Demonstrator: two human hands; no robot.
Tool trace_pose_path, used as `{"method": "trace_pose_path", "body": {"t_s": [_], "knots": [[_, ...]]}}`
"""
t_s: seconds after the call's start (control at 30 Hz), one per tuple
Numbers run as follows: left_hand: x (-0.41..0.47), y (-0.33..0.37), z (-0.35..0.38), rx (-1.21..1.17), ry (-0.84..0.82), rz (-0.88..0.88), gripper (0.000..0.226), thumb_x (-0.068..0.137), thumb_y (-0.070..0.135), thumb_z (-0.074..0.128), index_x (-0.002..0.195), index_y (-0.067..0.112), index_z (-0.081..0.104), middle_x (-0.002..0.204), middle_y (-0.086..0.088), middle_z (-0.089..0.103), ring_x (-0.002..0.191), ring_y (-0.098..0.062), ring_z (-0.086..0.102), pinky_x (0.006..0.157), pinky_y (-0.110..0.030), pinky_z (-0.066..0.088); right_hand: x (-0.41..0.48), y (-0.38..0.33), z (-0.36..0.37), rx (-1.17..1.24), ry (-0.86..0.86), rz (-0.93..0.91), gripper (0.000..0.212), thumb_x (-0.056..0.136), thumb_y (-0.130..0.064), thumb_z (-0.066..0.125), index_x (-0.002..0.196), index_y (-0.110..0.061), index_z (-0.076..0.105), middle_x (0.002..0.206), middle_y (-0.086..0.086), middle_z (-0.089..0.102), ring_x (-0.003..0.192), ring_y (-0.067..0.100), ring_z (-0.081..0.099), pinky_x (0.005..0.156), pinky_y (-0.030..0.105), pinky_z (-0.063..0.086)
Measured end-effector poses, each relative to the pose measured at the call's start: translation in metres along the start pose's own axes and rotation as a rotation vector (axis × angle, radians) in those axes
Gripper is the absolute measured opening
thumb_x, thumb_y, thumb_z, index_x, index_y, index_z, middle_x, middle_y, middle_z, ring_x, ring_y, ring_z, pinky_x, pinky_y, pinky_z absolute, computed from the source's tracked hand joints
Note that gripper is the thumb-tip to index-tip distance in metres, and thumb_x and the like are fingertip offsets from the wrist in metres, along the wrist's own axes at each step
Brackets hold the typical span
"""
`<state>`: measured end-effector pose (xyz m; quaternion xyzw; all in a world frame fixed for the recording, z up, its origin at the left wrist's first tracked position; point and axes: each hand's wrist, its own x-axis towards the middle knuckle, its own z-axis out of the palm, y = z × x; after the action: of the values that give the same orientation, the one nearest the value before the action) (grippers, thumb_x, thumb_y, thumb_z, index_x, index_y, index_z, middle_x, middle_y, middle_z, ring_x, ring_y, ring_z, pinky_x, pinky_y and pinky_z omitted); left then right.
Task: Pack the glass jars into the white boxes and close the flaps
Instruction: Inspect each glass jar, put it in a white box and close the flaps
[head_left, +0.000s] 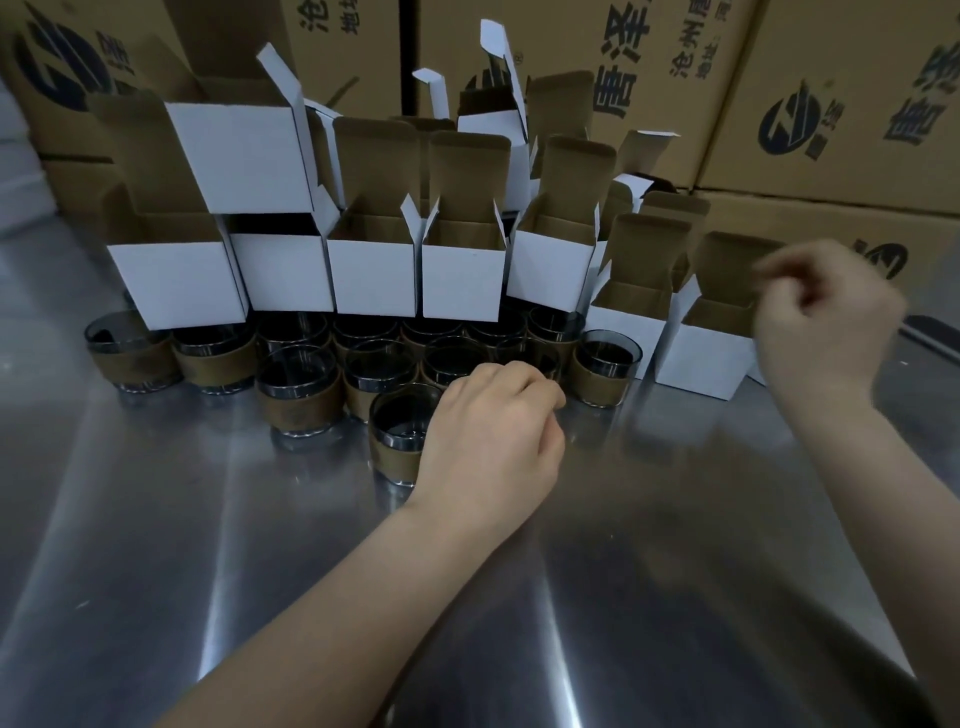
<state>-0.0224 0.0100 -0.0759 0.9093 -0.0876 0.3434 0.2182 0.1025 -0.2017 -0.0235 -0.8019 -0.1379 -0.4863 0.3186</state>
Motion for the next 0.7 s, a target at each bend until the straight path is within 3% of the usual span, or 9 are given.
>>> {"method": "trace_pose_path", "body": {"t_s": [0.1,0.17,0.23,0.33,0.43,0.57,0.63,0.7], "knots": [[0.001,-0.002,-0.001,0.011,-0.009,-0.01,0.014,0.079,0.004,0.066,0.09,0.008,0.074,0.094,-0.005,0.07,0.088,-0.03,0.064,0.078,-0.044,0.053,-0.006,-0.052,0.011,0.369,-0.437,0.001,0.032,0.081,0.001,0.045,0.09,-0.018,0.069,0.082,-0.008,0.066,0.08,0.018,0.063,0.072,0.028,0.049],[0.002,-0.003,-0.001,0.024,-0.017,-0.015,0.014,0.08,0.005,0.065,0.091,0.008,0.073,0.095,-0.005,0.069,0.089,-0.03,0.063,0.078,-0.046,0.052,-0.016,-0.072,0.023,0.384,-0.758,-0.015,0.037,0.085,0.001,0.052,0.105,-0.025,0.067,0.098,-0.012,0.065,0.095,0.008,0.061,0.082,0.019,0.048],[0.002,-0.005,-0.002,0.045,-0.028,-0.018,0.014,0.081,0.007,0.064,0.092,0.007,0.072,0.096,-0.006,0.068,0.089,-0.031,0.061,0.078,-0.046,0.051,-0.026,-0.078,0.038,0.283,-0.936,-0.082,0.047,0.084,-0.005,0.057,0.126,-0.026,0.06,0.117,-0.013,0.058,0.109,0.003,0.052,0.092,0.017,0.042],[0.003,-0.006,-0.003,0.072,-0.028,-0.039,0.014,0.082,0.007,0.064,0.094,0.006,0.072,0.096,-0.007,0.068,0.089,-0.032,0.059,0.078,-0.047,0.049,-0.031,-0.08,0.051,0.294,-0.955,-0.04,0.054,0.084,-0.01,0.061,0.134,-0.027,0.053,0.123,-0.013,0.053,0.112,0.002,0.045,0.094,0.02,0.038],[0.005,-0.005,-0.004,0.107,-0.034,-0.097,0.014,0.084,0.01,0.062,0.096,0.008,0.07,0.096,-0.006,0.066,0.09,-0.031,0.058,0.08,-0.046,0.046,-0.029,-0.076,0.059,0.318,-0.979,-0.004,0.055,0.084,-0.018,0.066,0.136,-0.03,0.051,0.117,-0.017,0.05,0.108,0.002,0.046,0.081,0.01,0.037],[0.006,-0.006,-0.007,0.166,-0.029,-0.157,0.016,0.083,0.015,0.059,0.097,0.012,0.066,0.096,-0.004,0.063,0.091,-0.028,0.054,0.081,-0.043,0.044,-0.028,-0.076,0.064,0.263,-1.049,-0.018,0.06,0.083,-0.03,0.072,0.137,-0.033,0.047,0.112,-0.014,0.051,0.098,0.003,0.052,0.071,0.008,0.038],[0.008,-0.009,-0.009,0.215,-0.031,-0.181,0.016,0.081,0.018,0.059,0.096,0.013,0.064,0.095,-0.004,0.061,0.091,-0.029,0.052,0.08,-0.043,0.042,-0.03,-0.08,0.065,0.235,-1.032,-0.065,0.061,0.081,-0.028,0.074,0.137,-0.029,0.048,0.112,-0.015,0.053,0.101,0.004,0.053,0.08,0.013,0.043],[0.01,-0.014,-0.012,0.267,-0.042,-0.211,0.017,0.079,0.02,0.058,0.093,0.014,0.063,0.094,-0.004,0.058,0.091,-0.029,0.05,0.078,-0.04,0.039,-0.035,-0.082,0.065,0.209,-0.998,-0.093,0.061,0.081,-0.026,0.073,0.136,-0.026,0.049,0.12,-0.01,0.057,0.114,0.013,0.053,0.098,0.035,0.045]]}}
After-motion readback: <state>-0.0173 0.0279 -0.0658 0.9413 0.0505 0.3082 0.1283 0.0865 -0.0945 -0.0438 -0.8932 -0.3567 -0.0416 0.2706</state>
